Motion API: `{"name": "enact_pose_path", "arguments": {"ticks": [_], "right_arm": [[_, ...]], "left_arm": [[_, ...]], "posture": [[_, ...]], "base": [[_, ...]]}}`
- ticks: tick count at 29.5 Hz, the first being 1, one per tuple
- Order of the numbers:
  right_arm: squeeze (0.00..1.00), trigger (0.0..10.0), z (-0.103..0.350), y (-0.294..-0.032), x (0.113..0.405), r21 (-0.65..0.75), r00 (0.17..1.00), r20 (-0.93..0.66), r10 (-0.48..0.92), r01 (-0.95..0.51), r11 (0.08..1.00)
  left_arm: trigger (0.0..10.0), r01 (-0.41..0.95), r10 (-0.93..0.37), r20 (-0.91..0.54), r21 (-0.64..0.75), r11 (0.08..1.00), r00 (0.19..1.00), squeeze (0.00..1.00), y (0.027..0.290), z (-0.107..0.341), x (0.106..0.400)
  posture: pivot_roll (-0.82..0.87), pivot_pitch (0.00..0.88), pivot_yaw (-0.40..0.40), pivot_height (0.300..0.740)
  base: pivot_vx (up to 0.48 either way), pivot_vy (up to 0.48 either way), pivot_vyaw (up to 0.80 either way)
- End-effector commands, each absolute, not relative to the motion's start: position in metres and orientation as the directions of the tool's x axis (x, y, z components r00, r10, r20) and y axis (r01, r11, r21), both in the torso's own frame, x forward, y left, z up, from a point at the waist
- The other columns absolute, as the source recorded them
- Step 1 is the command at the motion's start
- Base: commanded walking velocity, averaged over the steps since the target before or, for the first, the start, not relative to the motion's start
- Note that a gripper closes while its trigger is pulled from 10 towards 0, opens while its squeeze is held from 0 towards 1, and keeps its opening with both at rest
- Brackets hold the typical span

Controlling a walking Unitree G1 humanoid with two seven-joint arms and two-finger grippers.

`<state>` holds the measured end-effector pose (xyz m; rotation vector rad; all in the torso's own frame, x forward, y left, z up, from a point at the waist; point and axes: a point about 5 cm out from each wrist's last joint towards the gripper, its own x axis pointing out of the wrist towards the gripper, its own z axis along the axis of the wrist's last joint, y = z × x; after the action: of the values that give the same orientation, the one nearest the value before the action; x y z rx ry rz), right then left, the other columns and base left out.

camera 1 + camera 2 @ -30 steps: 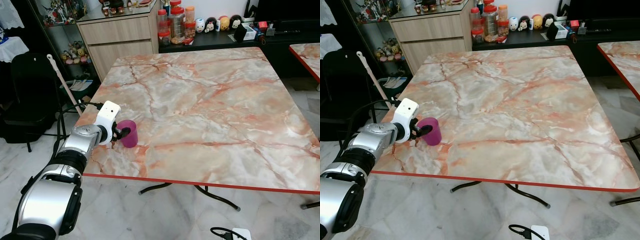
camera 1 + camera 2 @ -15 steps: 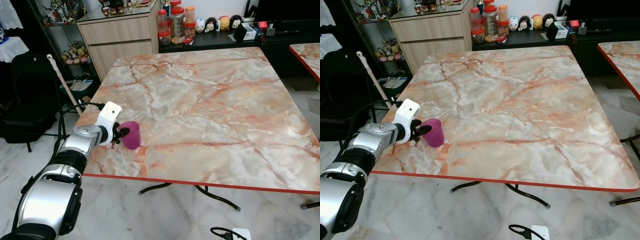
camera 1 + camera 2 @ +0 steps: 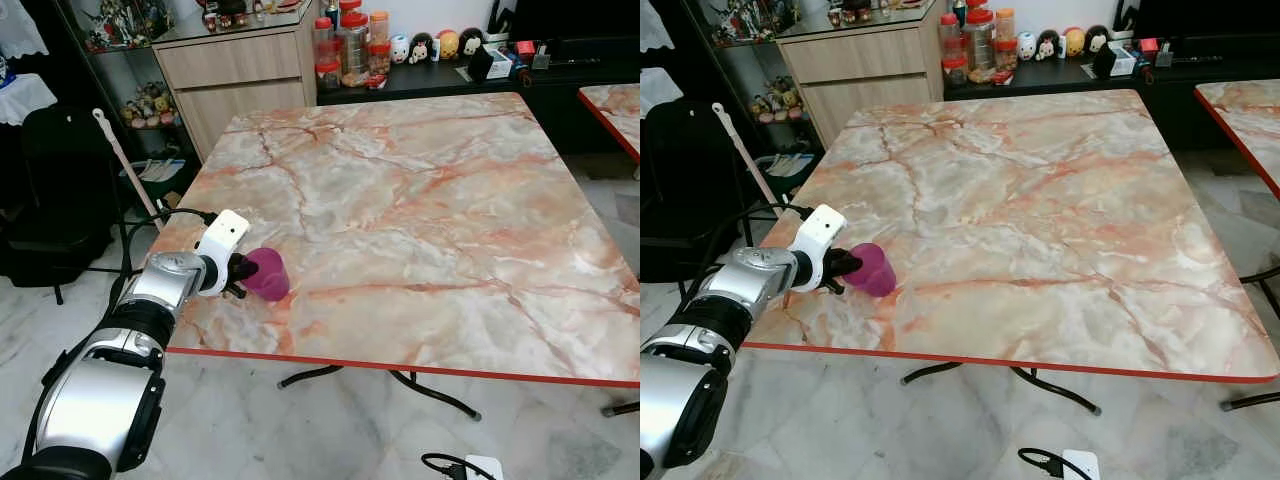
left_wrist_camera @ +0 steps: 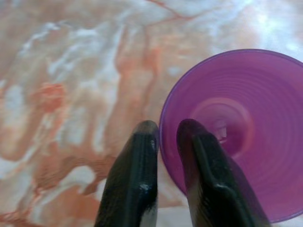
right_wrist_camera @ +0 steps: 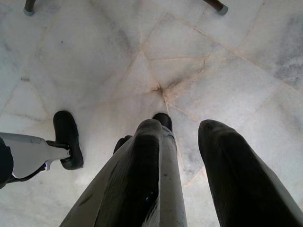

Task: Setting the table

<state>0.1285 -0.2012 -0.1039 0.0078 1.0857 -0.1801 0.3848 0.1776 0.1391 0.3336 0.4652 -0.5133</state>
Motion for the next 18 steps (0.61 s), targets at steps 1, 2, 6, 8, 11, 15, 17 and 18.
{"name": "enact_pose_path", "arguments": {"ticks": [1,2,6,8,11,15,17,18], "right_arm": [[0.0,10.0,-0.1091,-0.1916,0.1175,-0.056,0.411,-0.904,-0.116,0.156,0.986],[0.0,10.0,-0.1091,-0.1916,0.1176,-0.056,0.411,-0.904,-0.116,0.155,0.986],[0.0,10.0,-0.1091,-0.1918,0.1174,-0.057,0.41,-0.905,-0.116,0.153,0.987],[0.0,10.0,-0.109,-0.192,0.1175,-0.058,0.41,-0.905,-0.116,0.151,0.987],[0.0,10.0,-0.109,-0.1921,0.1176,-0.058,0.411,-0.904,-0.116,0.151,0.987],[0.0,10.0,-0.1088,-0.1922,0.1183,-0.057,0.412,-0.904,-0.116,0.154,0.986],[0.0,10.0,-0.1087,-0.1923,0.1186,-0.056,0.413,-0.903,-0.117,0.156,0.986],[0.0,10.0,-0.1086,-0.1923,0.1187,-0.057,0.413,-0.903,-0.117,0.156,0.986]], "left_arm": [[0.0,0.506,-0.355,-0.485,0.223,0.833,0.799,0.0,0.1881,0.1452,0.3862],[0.0,0.499,-0.353,-0.476,0.223,0.838,0.806,0.0,0.1887,0.1467,0.3867],[10.0,0.461,-0.344,-0.427,0.207,0.863,0.836,0.0,0.1928,0.1533,0.3884],[10.0,0.441,-0.334,-0.413,0.198,0.875,0.847,0.0,0.1959,0.1545,0.3883],[10.0,0.443,-0.332,-0.421,0.198,0.874,0.844,0.0,0.1963,0.152,0.3872],[10.0,0.465,-0.348,-0.444,0.187,0.865,0.826,0.0,0.1928,0.1466,0.3852],[10.0,0.47,-0.353,-0.442,0.188,0.863,0.825,0.0,0.1911,0.1464,0.3851],[10.0,0.47,-0.353,-0.44,0.189,0.862,0.826,0.0,0.1908,0.1467,0.3853]], "posture": [[0.02,0.0,0.145,0.74],[0.02,0.0,0.145,0.74],[0.03,0.0,0.137,0.74],[0.03,0.0,0.136,0.74],[0.03,0.0,0.136,0.74],[0.02,0.0,0.137,0.74],[0.02,0.0,0.137,0.74],[0.02,0.0,0.138,0.74]], "base": [[0.0,0.0,0.0],[0.0,0.0,0.0],[0.0,0.0,0.0],[0.0,0.0,0.0],[0.0,0.0,0.0],[0.0,0.0,0.0],[0.0,0.0,0.0],[0.0,0.0,0.0]]}}
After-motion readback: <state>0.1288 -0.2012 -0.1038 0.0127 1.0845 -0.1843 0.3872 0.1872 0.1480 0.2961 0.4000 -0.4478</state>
